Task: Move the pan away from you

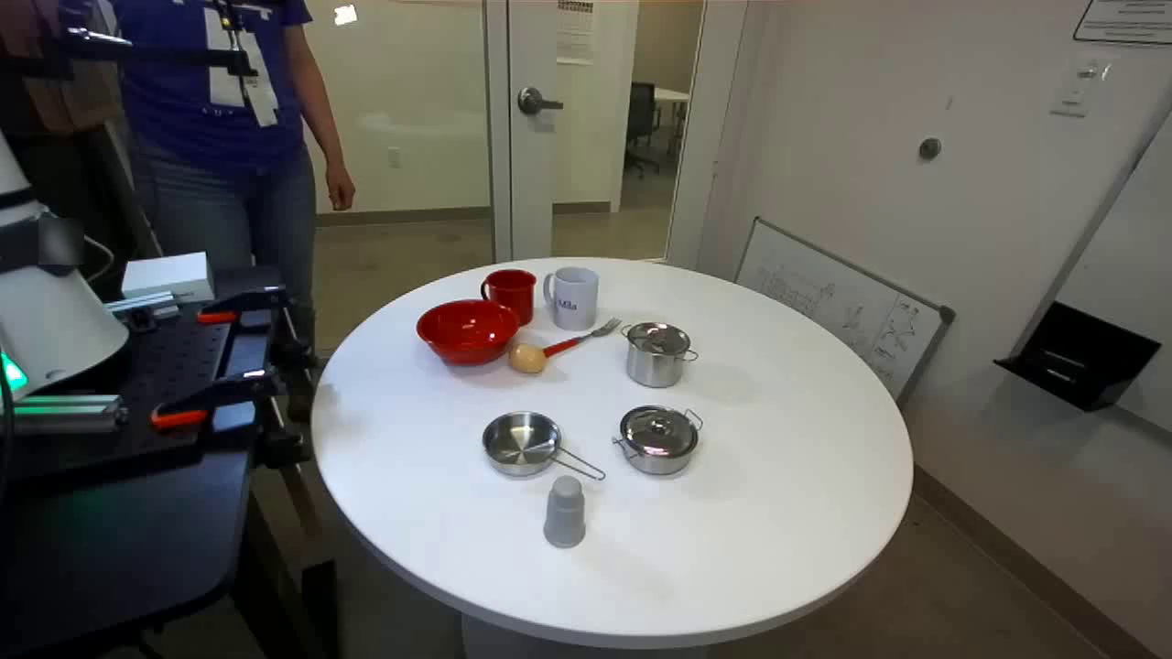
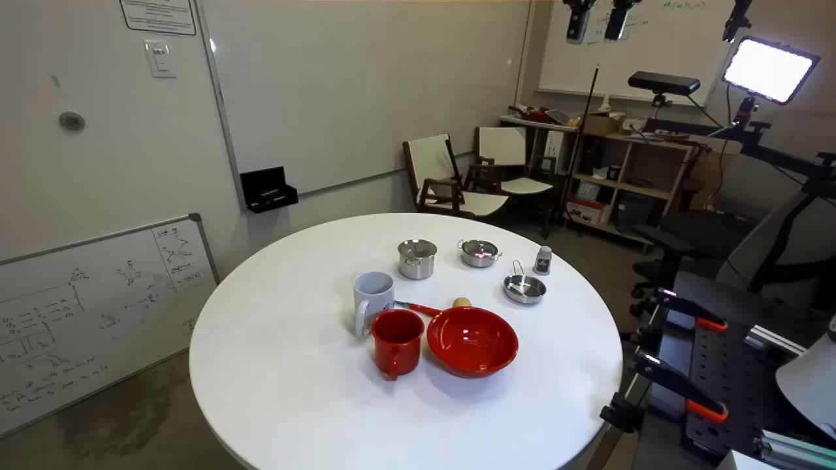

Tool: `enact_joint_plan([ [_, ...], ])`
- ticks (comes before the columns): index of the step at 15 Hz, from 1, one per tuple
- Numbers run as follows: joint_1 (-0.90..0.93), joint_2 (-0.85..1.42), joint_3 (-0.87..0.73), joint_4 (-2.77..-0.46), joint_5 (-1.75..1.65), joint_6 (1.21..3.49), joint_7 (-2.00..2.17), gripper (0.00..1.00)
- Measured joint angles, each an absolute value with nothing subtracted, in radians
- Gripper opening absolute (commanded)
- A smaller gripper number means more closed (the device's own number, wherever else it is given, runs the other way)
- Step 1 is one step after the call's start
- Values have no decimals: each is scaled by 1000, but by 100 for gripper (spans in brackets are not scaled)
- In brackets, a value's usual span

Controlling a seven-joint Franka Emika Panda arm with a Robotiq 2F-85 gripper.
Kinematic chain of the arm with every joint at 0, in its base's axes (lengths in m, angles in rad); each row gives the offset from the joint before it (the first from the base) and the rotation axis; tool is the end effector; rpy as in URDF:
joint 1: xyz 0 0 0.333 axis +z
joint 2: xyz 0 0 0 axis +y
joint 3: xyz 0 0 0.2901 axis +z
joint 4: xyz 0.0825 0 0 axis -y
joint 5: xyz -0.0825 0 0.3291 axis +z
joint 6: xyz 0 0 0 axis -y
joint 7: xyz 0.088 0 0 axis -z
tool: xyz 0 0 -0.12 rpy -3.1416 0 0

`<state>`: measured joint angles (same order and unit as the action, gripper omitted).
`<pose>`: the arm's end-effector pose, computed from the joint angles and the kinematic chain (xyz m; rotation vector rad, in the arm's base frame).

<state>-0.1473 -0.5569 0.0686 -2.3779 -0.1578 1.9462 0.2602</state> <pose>0.3568 -0.0378 0.5142 2.9266 -0.4395 0.2058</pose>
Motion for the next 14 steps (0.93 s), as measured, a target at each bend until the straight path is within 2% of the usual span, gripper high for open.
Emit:
enact_joint_plan([
  [7,-144,-527,42,-2395,-155,1956,260,100],
  [14,-149,-339,16,-2426,-154,2094,327,100],
])
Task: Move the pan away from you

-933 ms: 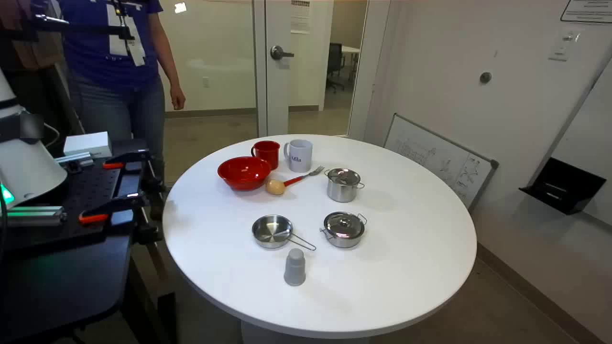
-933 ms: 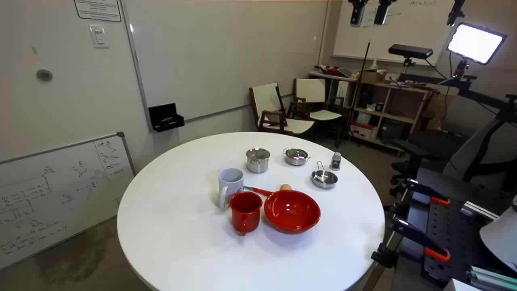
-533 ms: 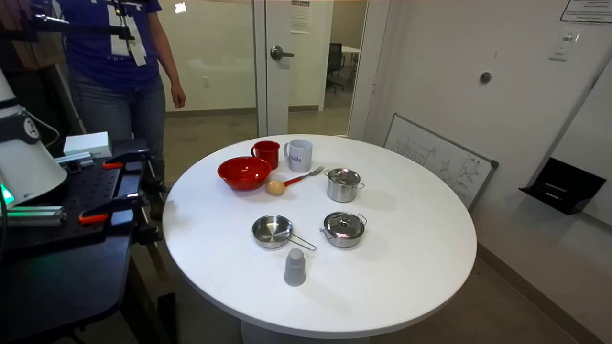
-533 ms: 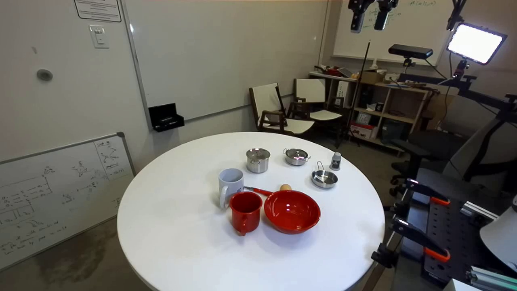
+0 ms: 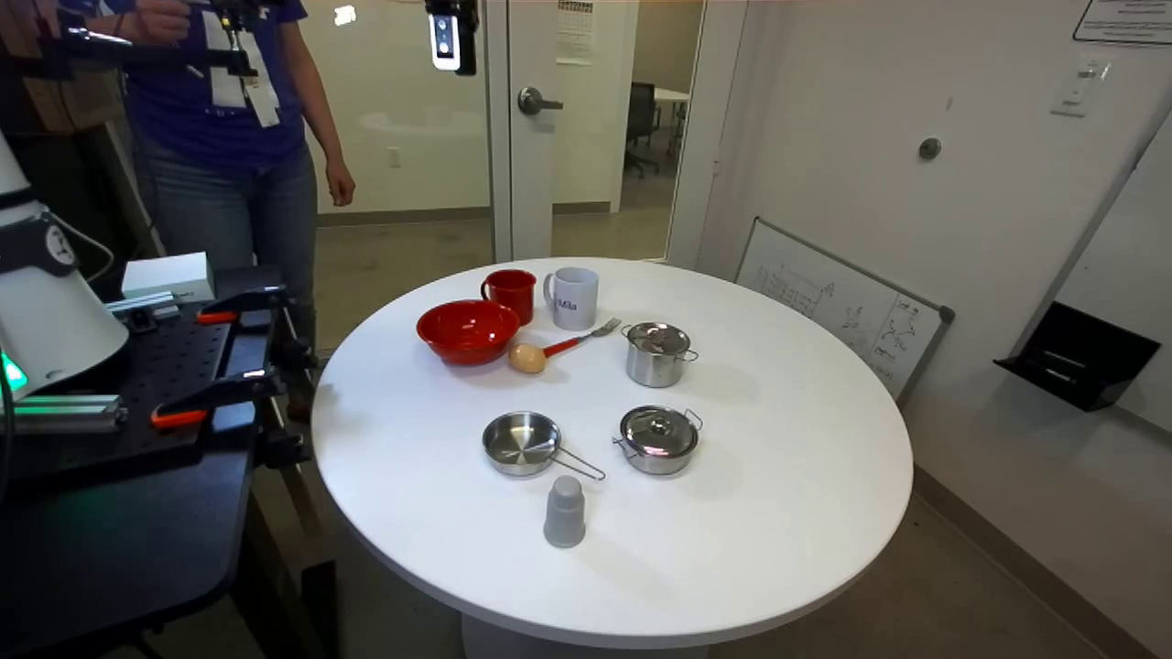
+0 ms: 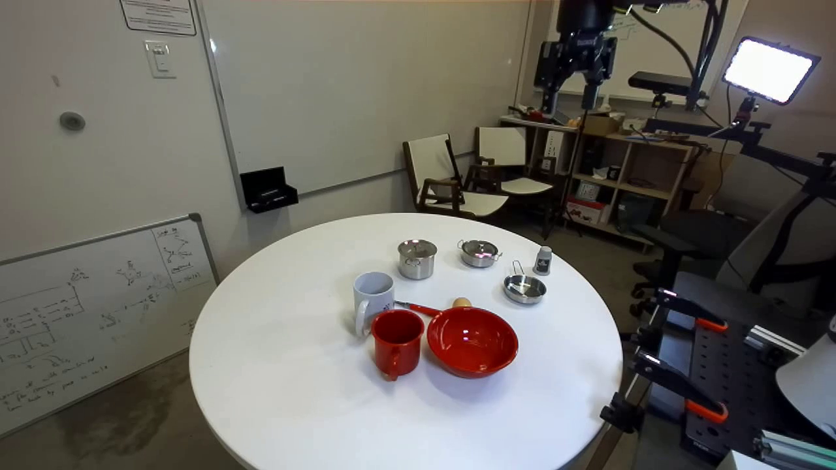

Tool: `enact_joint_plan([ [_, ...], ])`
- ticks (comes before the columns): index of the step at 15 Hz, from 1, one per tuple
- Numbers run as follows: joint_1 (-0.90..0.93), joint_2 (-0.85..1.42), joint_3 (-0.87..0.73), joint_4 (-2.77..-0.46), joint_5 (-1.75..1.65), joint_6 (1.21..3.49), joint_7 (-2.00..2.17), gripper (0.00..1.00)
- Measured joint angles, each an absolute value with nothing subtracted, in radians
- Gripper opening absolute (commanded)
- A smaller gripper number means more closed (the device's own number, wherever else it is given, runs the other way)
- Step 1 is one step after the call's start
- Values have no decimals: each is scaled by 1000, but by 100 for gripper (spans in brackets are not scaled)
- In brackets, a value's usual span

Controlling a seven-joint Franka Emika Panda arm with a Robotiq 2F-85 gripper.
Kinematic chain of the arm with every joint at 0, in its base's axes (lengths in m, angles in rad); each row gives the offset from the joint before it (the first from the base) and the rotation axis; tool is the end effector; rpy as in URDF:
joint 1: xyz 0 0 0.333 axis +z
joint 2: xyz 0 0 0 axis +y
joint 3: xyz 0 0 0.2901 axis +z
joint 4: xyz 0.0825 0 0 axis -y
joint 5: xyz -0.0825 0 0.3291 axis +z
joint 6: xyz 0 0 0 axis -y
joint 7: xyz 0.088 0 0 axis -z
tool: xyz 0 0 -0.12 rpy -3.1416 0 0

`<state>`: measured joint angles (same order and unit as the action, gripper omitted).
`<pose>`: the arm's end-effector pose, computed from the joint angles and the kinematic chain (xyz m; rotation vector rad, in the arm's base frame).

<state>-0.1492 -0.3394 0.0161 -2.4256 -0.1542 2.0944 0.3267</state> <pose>0.3928 -0.0618 0.4250 2.9485 -0.5732 0.0320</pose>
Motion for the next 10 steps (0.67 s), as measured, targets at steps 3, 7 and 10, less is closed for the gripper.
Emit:
enact_joint_plan([
  [3,-148,-219,16,-2426,-153,2209,372,100],
  [7,-148,-52,2,-2409,-144,2321,417,100],
  [10,-143,65,-19,-2376,-113,2357,425,100],
])
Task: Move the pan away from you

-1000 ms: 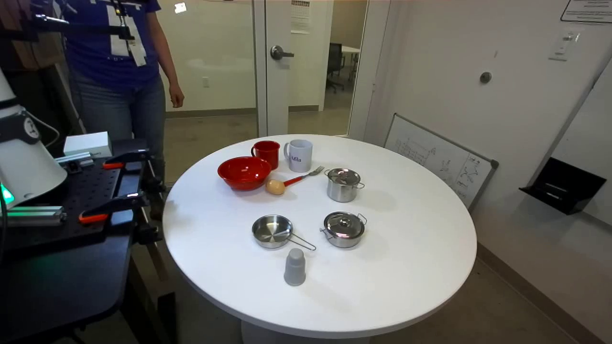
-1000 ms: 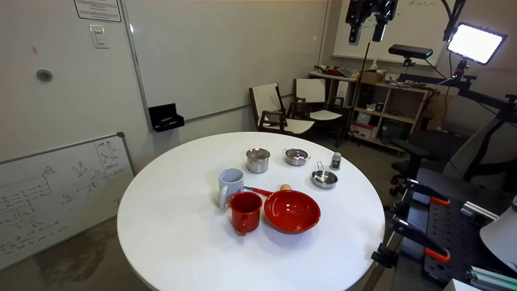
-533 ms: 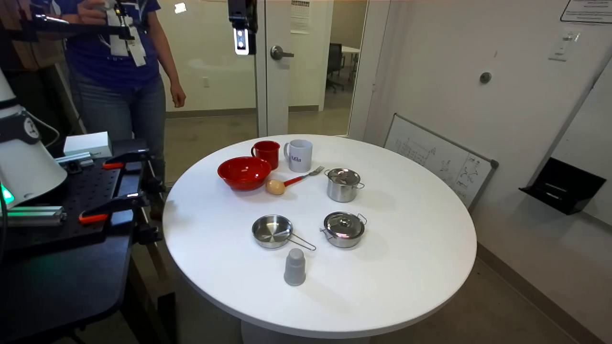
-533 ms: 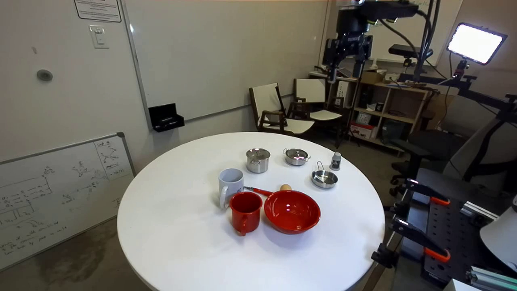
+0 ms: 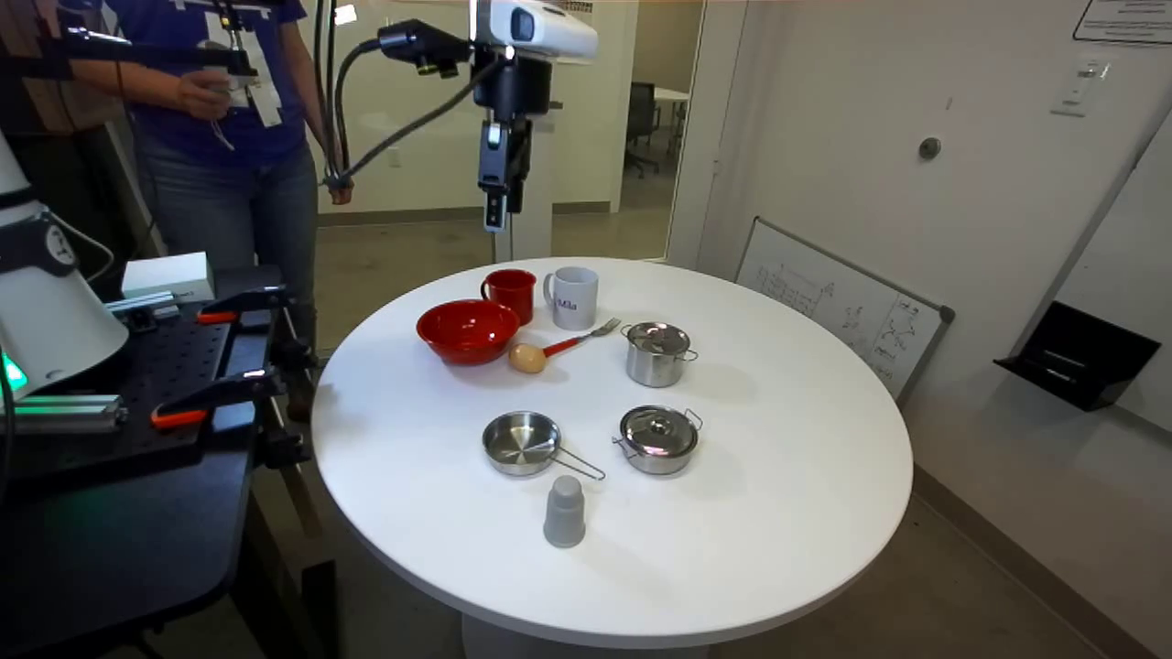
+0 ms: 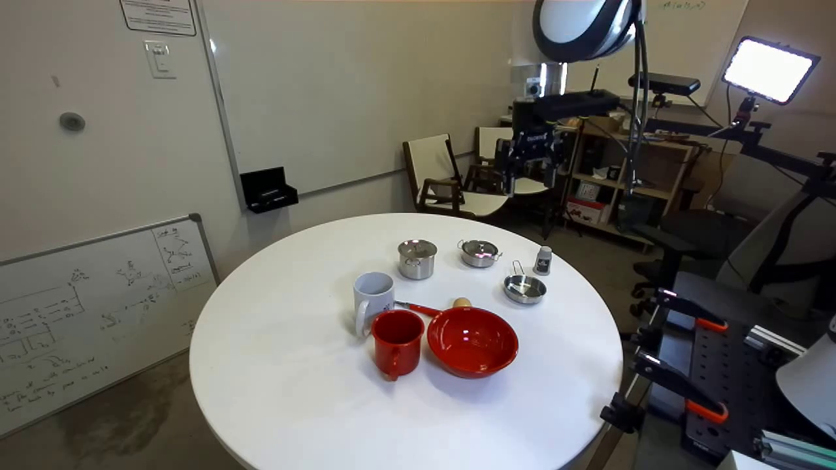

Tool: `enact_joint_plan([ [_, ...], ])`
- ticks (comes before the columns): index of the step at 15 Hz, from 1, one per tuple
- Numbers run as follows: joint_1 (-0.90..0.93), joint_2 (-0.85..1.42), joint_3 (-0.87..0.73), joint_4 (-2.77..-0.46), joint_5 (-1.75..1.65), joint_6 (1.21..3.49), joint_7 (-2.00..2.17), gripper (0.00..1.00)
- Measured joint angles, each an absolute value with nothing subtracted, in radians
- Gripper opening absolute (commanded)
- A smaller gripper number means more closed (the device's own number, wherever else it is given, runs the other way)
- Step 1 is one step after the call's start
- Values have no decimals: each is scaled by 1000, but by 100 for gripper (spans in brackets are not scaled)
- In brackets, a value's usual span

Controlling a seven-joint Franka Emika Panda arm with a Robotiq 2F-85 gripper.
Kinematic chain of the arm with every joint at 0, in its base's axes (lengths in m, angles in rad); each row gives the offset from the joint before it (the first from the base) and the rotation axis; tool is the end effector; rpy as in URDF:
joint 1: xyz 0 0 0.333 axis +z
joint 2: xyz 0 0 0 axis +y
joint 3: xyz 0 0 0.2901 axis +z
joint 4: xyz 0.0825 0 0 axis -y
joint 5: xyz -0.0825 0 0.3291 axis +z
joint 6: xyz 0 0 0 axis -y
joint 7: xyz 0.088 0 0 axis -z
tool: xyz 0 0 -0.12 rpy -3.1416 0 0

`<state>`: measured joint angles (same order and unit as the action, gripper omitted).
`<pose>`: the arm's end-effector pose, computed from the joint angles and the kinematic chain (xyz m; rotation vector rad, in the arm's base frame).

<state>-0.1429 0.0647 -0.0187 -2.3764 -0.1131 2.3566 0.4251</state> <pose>0.4476 -0.0756 0.2918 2.9553 -0.7598 -0.1122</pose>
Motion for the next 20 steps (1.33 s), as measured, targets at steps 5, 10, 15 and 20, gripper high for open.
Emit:
enact_joint_plan([
  [5,-133,248,-48,-2306,5,2372,428,100],
  [10,-106,416,-54,-2222,94,2372,433,100],
  [15,-98,475,-56,-2177,112,2372,433,100],
  [20,-85,477,-79,-2176,113,2400,449,100],
])
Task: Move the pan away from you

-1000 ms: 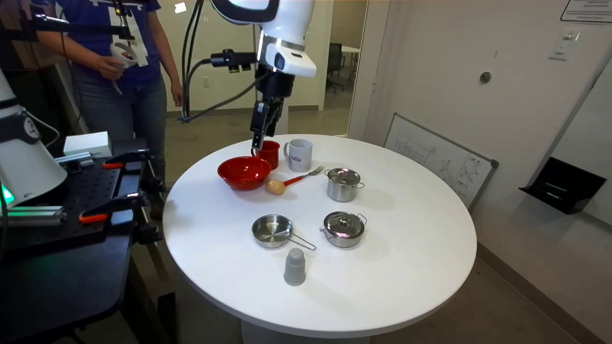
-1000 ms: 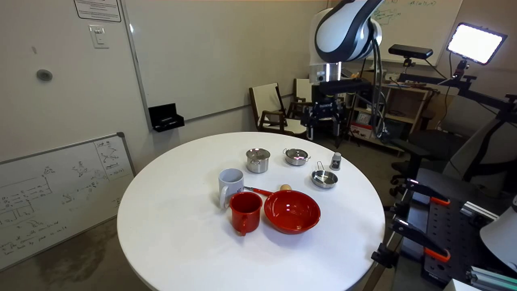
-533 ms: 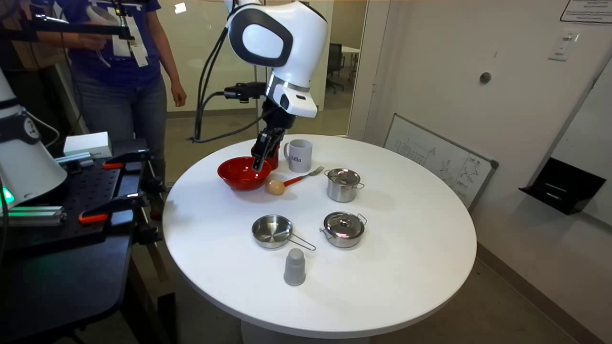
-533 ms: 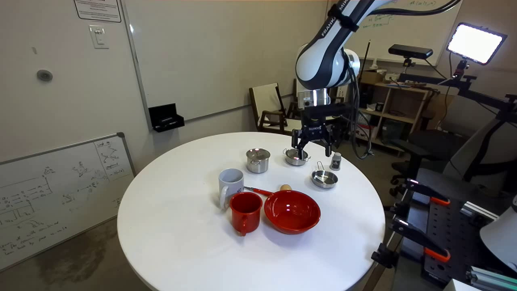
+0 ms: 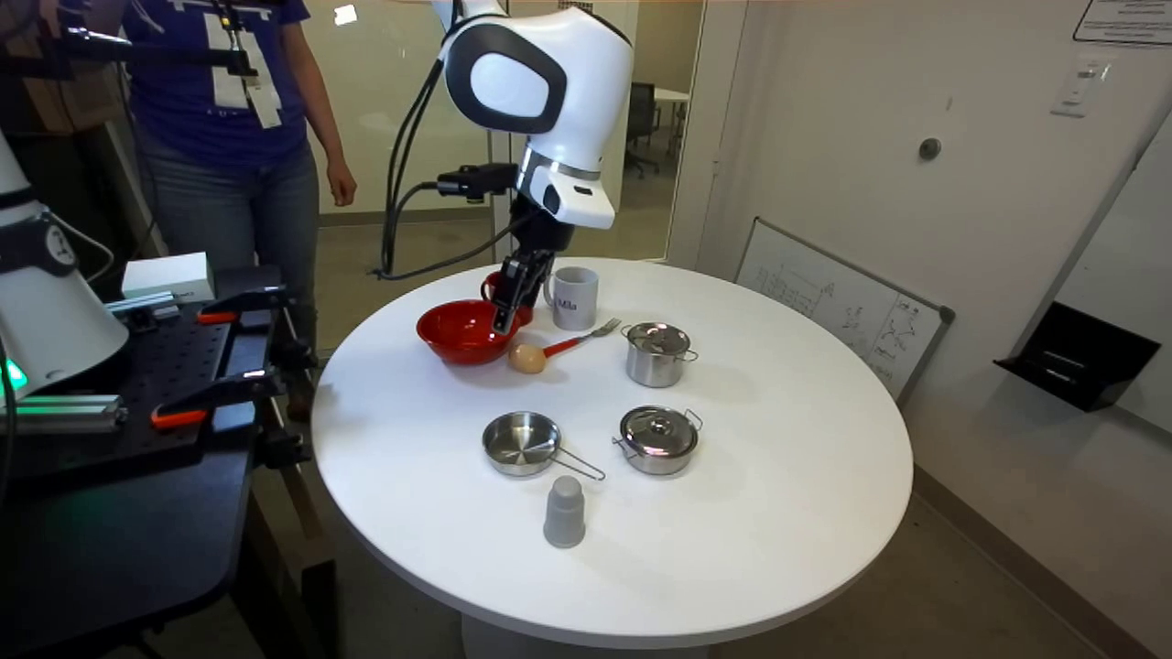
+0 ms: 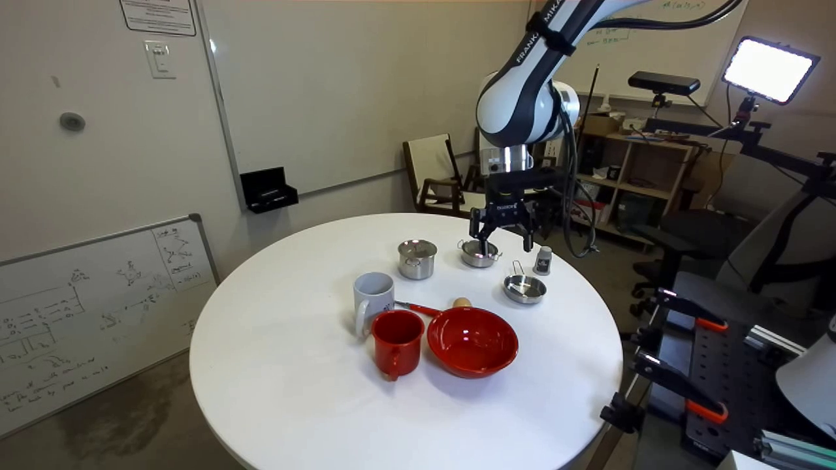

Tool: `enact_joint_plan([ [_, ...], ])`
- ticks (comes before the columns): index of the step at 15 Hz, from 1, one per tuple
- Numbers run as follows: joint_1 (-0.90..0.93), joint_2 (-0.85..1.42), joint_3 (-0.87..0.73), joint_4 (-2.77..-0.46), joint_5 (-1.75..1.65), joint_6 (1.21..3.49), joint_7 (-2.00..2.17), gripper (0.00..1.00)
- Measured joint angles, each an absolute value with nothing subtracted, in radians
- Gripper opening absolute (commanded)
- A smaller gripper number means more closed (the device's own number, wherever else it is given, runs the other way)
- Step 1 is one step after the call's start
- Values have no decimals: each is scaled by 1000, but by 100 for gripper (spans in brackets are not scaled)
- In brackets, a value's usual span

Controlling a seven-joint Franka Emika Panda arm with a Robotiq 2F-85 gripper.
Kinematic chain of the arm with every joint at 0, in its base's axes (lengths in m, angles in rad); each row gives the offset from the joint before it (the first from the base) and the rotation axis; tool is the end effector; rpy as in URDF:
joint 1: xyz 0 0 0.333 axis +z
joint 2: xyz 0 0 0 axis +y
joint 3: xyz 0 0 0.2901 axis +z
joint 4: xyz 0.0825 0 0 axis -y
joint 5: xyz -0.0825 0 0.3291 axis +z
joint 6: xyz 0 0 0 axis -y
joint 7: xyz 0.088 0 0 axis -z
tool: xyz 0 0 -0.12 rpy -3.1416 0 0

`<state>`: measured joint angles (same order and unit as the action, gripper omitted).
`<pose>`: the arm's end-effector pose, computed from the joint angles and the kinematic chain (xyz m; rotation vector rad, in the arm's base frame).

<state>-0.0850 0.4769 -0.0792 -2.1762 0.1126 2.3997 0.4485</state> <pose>0.4826 -0.0800 0.1635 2.9200 -1.0677 -0.3932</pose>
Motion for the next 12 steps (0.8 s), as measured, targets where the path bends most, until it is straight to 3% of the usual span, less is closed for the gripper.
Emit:
enact_joint_plan([
  [12,-85,651,-129,-2188,281,2694,541,100],
])
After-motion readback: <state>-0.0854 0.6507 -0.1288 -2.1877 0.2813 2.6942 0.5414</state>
